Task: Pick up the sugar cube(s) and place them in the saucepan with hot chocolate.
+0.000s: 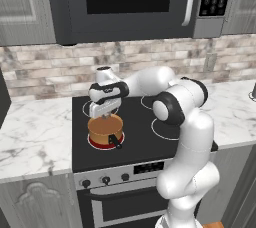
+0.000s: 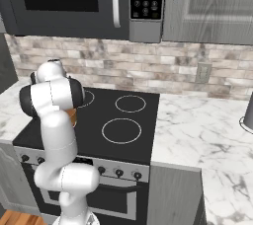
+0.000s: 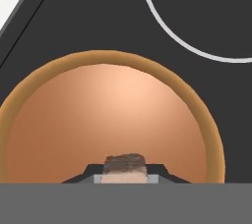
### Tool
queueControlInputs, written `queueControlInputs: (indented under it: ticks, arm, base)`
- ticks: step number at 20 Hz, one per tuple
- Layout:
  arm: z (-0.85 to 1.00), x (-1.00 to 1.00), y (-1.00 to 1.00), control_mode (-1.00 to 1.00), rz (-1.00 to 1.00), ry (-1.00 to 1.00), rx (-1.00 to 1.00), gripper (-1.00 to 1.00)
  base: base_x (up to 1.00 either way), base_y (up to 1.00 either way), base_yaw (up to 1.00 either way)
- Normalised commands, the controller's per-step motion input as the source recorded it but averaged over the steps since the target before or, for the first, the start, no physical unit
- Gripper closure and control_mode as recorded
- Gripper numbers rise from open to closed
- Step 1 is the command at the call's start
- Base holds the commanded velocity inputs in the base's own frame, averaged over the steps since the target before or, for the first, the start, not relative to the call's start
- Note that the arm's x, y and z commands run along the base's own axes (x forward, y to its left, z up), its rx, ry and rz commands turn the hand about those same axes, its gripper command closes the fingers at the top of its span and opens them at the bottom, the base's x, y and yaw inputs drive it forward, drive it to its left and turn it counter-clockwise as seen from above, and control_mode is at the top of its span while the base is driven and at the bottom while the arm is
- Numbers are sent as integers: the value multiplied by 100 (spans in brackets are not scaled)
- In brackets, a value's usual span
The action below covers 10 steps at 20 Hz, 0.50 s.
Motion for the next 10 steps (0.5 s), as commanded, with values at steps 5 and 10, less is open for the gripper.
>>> queueControlInputs:
  ticks: [5, 10]
  arm:
    - [0, 0, 0, -100, 0, 1, 0, -100]
    - [0, 0, 0, -100, 0, 0, 0, -100]
  base:
    - [0, 0, 0]
    - [0, 0, 0]
